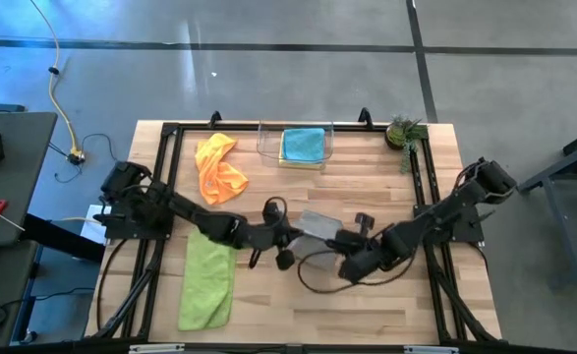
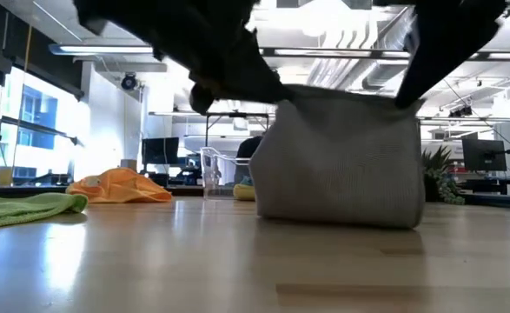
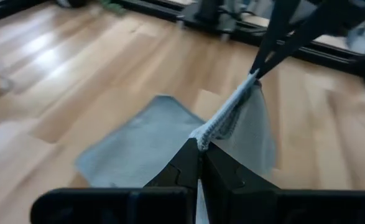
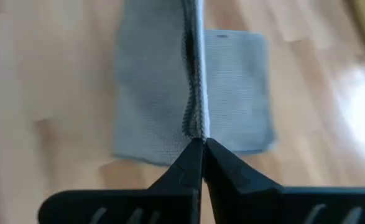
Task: Fold microfiber towels
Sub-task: Fold the gray towel on the table
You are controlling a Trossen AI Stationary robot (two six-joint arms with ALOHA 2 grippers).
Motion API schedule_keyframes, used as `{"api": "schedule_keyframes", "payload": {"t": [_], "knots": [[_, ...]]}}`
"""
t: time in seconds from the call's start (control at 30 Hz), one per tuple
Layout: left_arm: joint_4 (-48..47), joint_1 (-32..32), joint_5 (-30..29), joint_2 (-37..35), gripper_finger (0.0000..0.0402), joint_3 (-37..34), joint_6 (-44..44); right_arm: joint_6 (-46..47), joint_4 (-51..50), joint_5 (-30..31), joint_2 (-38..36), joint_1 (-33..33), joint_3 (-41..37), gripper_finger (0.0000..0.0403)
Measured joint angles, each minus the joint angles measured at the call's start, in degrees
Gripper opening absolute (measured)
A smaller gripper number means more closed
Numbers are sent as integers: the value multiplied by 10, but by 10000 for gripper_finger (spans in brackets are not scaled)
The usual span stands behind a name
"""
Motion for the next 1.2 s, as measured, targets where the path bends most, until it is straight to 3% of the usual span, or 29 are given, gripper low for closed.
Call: {"api": "schedule_keyframes", "payload": {"t": [0.33, 0.53, 0.73, 0.9, 1.2], "knots": [[-4, 72, 63, 44, 0, 0, -11, -45, -36, 7, 3, -92, -2, 0], [9, 98, 68, 57, 0, 0, -10, -54, 50, -33, 3, -130, -69, 0], [6, 120, 73, 57, 7, 0, 0, -65, 87, -34, 3, -163, -102, 0], [-1, 124, 103, 56, 44, 0, 17, -73, 86, -43, 3, -174, -104, 21], [-54, 122, 136, 24, 144, 1, 46, -66, 59, -60, -10, -175, -104, 124]]}}
